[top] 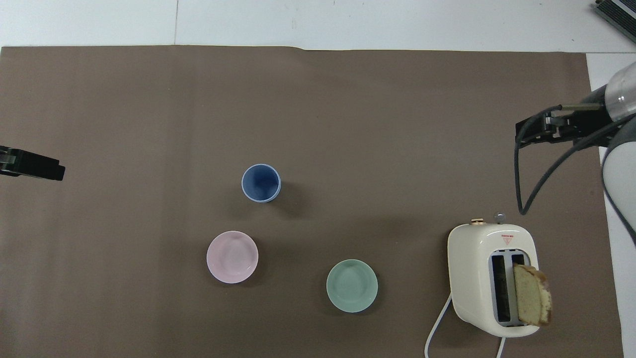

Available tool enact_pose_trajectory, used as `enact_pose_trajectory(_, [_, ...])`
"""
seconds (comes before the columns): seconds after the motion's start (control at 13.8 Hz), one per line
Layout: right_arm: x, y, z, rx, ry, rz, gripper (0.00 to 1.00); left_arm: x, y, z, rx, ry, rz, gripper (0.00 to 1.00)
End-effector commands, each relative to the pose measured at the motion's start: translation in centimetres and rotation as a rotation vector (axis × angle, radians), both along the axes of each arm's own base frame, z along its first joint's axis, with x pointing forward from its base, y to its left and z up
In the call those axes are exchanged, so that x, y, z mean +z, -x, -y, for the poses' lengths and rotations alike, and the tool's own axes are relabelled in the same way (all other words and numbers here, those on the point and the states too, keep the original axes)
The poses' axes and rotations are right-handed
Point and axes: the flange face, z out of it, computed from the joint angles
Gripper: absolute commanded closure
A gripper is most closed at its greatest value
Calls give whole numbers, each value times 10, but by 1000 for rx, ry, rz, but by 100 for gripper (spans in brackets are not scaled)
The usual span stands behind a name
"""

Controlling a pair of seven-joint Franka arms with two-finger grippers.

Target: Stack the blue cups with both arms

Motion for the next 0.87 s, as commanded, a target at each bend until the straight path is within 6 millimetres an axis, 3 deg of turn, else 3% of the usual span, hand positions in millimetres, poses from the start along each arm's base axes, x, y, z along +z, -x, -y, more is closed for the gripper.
enact_pose_trajectory(0.0, [0, 7, 12, 7, -3, 3, 0, 2, 5, -5, -9, -13, -13, 0])
enact_pose_trajectory(0.8, [1, 6, 12, 5, -9, 6, 0, 1, 8, -7, -5, -14, -31, 0])
